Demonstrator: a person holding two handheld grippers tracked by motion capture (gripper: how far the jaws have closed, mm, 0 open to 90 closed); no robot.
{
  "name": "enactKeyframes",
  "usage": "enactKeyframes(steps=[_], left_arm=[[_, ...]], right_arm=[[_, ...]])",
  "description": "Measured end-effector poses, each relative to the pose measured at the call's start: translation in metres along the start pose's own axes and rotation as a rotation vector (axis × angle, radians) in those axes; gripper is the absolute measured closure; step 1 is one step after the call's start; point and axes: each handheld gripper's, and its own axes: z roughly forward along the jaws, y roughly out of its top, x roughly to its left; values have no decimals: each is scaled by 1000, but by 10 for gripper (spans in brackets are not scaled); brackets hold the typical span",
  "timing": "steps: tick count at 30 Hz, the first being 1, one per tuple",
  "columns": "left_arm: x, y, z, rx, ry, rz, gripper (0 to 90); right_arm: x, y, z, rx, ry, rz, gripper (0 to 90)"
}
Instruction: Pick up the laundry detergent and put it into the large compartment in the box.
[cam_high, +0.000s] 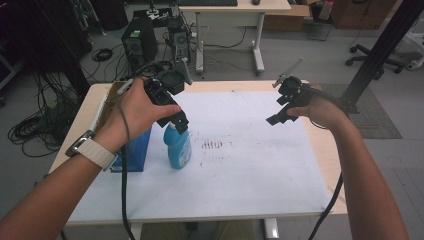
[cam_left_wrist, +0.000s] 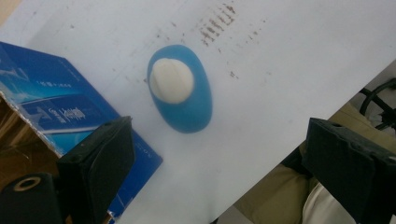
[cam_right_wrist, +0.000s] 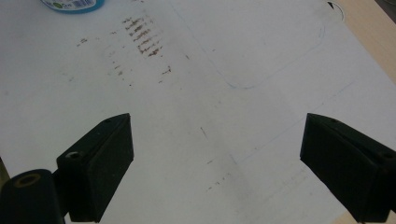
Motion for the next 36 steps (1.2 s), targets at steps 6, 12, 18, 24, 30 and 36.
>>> enactKeyframes(steps=[6,12,18,24,30,36], left_arm=[[2,4,4,14,38,-57,97],[5,6,9,29,34,-106,97],[9,6,15,32,30,-148,97],[12,8,19,31,39,-181,99],[14,11,22,27,42,-210,99],[17,13,24,22,50,-236,99]], right_arm=[[0,1,1,-3,4,-1,97],[0,1,1,-5,7,-7,97],[1,1,0,-8,7,-8,97],[0,0,-2,-15,6,-6,97],[1,0,-2,-15,5,-10,97],[1,-1,-2,-19,9,-11,97]])
